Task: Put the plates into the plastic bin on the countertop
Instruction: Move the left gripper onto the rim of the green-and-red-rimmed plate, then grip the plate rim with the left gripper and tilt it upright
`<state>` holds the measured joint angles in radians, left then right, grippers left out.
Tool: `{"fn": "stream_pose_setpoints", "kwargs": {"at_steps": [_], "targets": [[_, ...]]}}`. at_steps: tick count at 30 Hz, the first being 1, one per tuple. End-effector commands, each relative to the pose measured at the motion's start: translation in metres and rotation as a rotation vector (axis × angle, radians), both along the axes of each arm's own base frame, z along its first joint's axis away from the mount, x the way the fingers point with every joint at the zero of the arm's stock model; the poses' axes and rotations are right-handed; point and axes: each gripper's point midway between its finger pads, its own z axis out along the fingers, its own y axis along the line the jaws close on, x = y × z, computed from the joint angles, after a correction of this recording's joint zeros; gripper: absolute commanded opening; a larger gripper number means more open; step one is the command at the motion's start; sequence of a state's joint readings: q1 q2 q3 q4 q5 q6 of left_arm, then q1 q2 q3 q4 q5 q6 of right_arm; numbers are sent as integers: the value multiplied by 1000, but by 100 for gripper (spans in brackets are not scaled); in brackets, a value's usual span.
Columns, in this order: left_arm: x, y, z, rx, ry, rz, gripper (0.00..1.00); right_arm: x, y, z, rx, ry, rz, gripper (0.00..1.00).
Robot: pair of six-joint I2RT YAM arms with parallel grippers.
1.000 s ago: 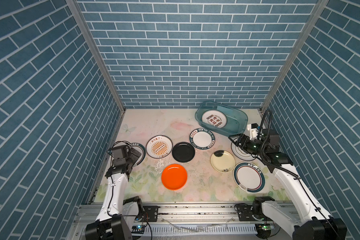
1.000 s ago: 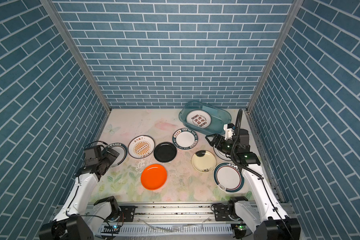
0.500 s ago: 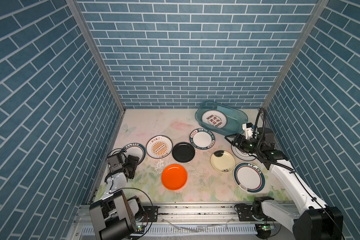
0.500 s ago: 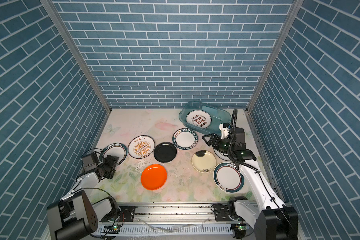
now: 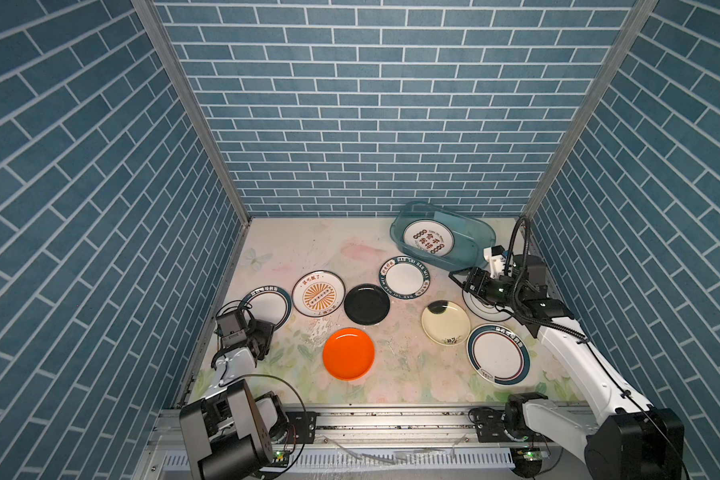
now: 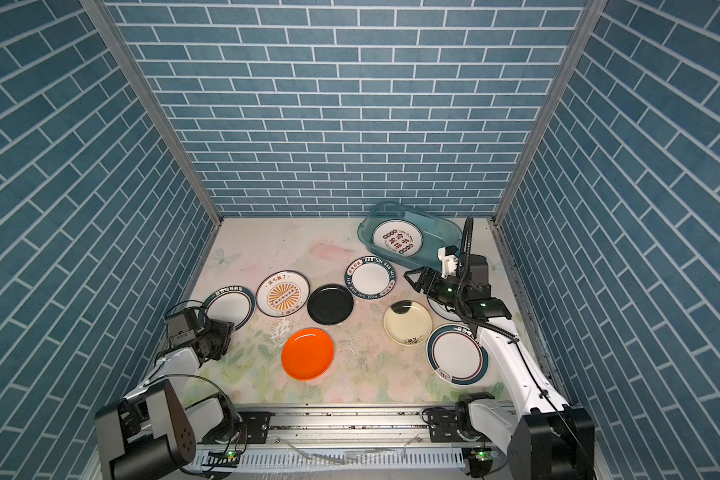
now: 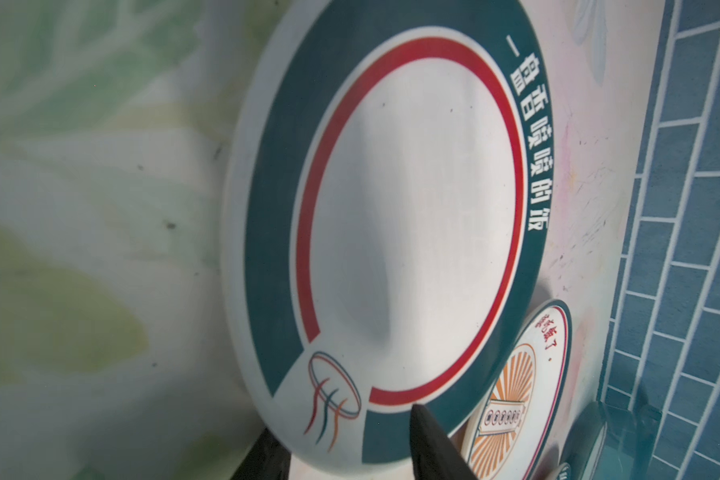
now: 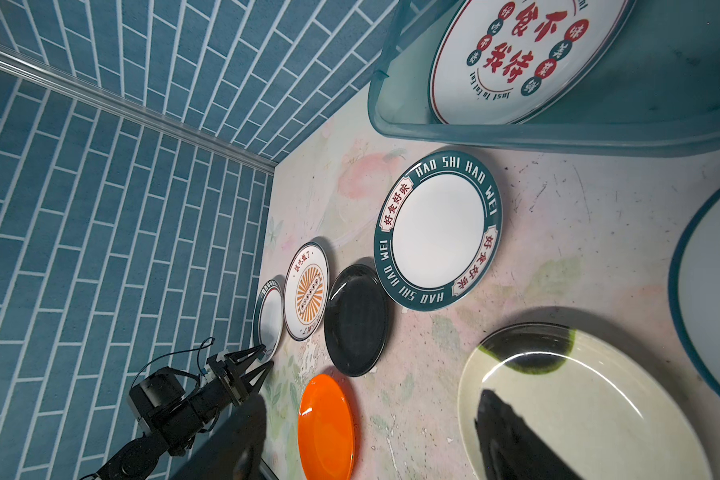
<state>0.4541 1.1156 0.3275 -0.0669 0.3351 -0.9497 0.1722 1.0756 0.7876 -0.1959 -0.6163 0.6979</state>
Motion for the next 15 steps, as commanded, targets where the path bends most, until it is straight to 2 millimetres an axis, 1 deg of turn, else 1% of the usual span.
{"fn": "stream_pose_setpoints", "kwargs": {"at_steps": [1,4,6,9,11,12,13,15], "targets": [[-9,7,-14,23,62,29,40,-1,-1,-7,-33,-14,5,80],[-6,8,-21,11,79,31,30,-2,-3,-8,-37,-7,-1,79],[-6,9,-26,0,95,34,28,-2,-3,-8,-39,-7,-4,80],[-4,9,-31,-10,108,37,19,-3,-4,-8,-43,-7,-11,80],[-3,11,-32,-8,110,42,16,-4,-5,-7,-45,-9,-15,80],[-3,12,-32,-5,112,45,11,-4,-5,-6,-46,-11,-16,79],[-3,12,-32,-3,115,47,9,-4,-6,-7,-48,-10,-19,80],[-3,14,-31,5,120,49,8,-4,-7,-7,-50,-9,-23,80]]}}
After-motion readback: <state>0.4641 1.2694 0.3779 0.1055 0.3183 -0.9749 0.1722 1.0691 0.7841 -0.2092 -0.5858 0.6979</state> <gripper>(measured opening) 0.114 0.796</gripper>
